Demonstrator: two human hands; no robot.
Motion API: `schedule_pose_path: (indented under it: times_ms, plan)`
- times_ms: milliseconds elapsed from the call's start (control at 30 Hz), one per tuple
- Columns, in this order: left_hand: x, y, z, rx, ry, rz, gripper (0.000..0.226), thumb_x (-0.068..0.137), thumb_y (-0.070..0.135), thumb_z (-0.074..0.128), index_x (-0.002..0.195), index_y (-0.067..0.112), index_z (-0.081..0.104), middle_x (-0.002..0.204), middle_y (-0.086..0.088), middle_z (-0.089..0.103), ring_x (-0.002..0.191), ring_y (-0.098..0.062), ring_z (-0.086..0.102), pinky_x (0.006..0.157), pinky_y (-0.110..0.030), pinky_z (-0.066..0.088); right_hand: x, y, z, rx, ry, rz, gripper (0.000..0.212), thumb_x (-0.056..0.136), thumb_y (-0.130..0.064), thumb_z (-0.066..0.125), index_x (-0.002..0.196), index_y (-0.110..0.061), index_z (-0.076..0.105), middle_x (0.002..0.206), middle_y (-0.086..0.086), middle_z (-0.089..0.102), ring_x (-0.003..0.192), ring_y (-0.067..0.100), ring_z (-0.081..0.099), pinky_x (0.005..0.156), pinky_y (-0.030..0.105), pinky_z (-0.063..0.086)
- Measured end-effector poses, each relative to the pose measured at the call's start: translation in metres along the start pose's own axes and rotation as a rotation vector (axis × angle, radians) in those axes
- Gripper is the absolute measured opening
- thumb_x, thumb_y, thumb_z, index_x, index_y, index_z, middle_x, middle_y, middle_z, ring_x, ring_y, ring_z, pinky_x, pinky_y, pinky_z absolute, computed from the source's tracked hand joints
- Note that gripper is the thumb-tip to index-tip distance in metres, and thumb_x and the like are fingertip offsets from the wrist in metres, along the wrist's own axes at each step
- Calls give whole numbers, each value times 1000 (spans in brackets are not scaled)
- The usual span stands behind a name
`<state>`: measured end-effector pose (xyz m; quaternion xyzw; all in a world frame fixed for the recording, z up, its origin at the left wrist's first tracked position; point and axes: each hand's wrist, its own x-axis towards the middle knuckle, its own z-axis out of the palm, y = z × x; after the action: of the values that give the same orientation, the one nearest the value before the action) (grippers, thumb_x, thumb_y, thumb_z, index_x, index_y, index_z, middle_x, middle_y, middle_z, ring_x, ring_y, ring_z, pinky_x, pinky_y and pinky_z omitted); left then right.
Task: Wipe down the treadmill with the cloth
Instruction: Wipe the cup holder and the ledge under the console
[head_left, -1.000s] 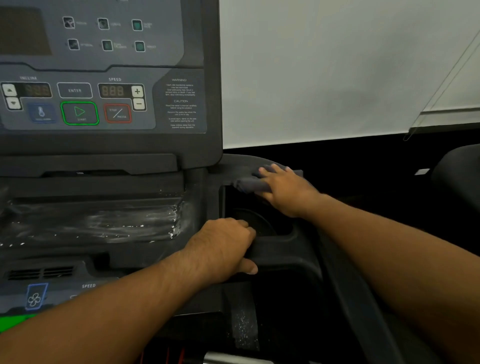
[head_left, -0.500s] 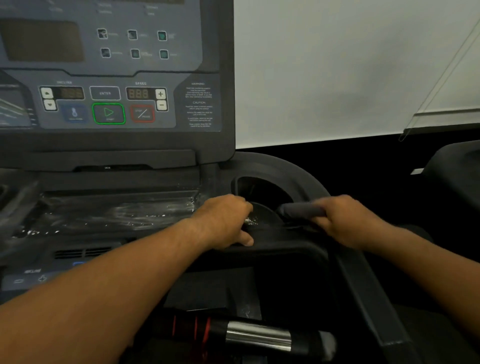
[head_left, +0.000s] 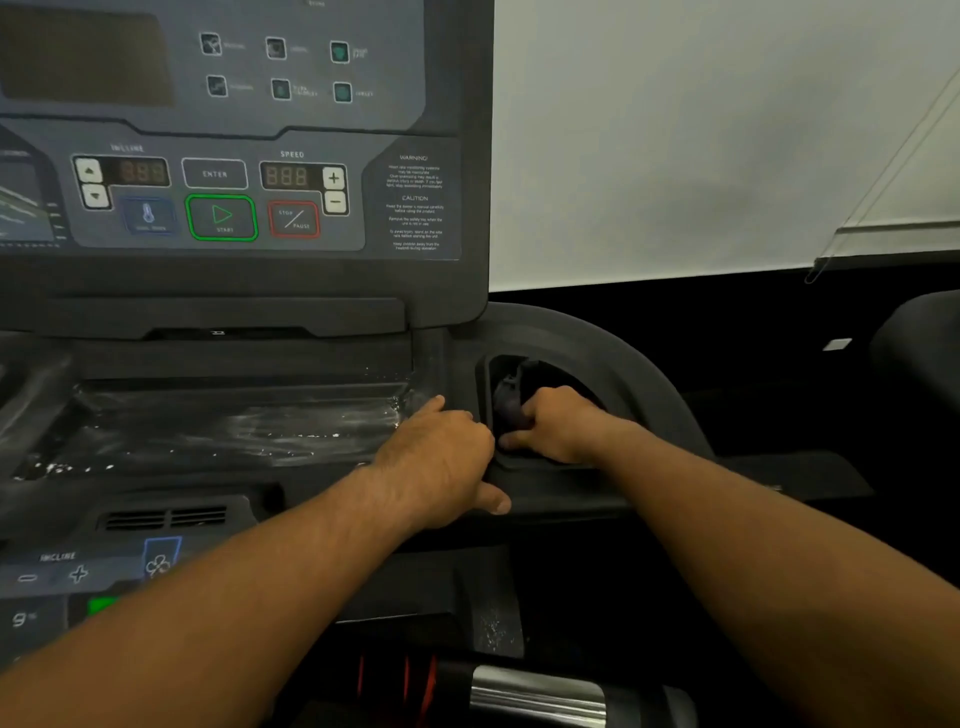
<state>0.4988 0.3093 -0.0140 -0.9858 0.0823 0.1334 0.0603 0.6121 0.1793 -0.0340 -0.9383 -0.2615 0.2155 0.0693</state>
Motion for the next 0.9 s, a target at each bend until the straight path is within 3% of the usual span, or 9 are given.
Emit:
schedule_pose_path:
  times_ms: [133, 200, 400, 467, 600, 767, 900]
  plan:
    - [-5, 0, 0, 12, 21, 26, 76, 86, 70, 46, 136, 13, 50, 139, 0, 53, 134, -18, 42, 119, -42, 19, -4, -1, -7, 39, -220, -13, 14, 87, -21, 60, 76, -15, 66, 79, -1, 62, 82, 19, 58, 77, 32, 46]
    - [-5, 0, -1, 10, 32, 31, 76, 85, 70, 46, 135, 13, 52, 138, 0, 54, 132, -17, 43, 119, -41, 20, -5, -2, -10, 59, -228, -2, 18, 87, -10, 55, 87, -7, 72, 89, 6, 68, 90, 23, 62, 87, 36, 51]
    - [-2, 0, 1, 18, 28, 38, 77, 87, 68, 46, 138, 10, 48, 146, -5, 47, 140, -19, 33, 120, -40, 17, -7, -4, -17, 208, -364, 75, 20, 90, -31, 64, 91, -17, 78, 96, 0, 74, 98, 18, 65, 96, 39, 49]
    - [-1, 1, 1, 29, 16, 35, 78, 87, 68, 46, 139, 9, 48, 147, -5, 46, 141, -19, 32, 121, -40, 16, -6, -7, -15, 207, -328, 47, 15, 89, -24, 65, 81, -24, 78, 92, -5, 74, 97, 15, 65, 97, 38, 48]
    - [1, 1, -1, 38, 0, 28, 75, 86, 68, 48, 133, 10, 54, 144, -6, 49, 141, -19, 33, 121, -41, 14, -2, -5, -7, 230, -256, -12, 27, 88, -13, 65, 71, -33, 71, 83, -13, 69, 90, 8, 62, 89, 30, 46]
    - [3, 1, -2, 22, -26, 32, 73, 86, 67, 49, 131, 11, 56, 146, -7, 47, 141, -18, 33, 122, -41, 12, 6, -3, 3, 137, -101, -99, 25, 84, -5, 65, 68, -24, 67, 76, -4, 66, 79, 12, 60, 73, 26, 49]
    - [5, 0, -2, 31, -34, 37, 71, 85, 68, 49, 126, 11, 60, 136, -5, 56, 134, -17, 42, 121, -41, 15, 17, -9, 9, 133, 127, -25, 36, 84, -1, 59, 55, -22, 60, 67, -1, 59, 73, 17, 58, 65, 29, 48]
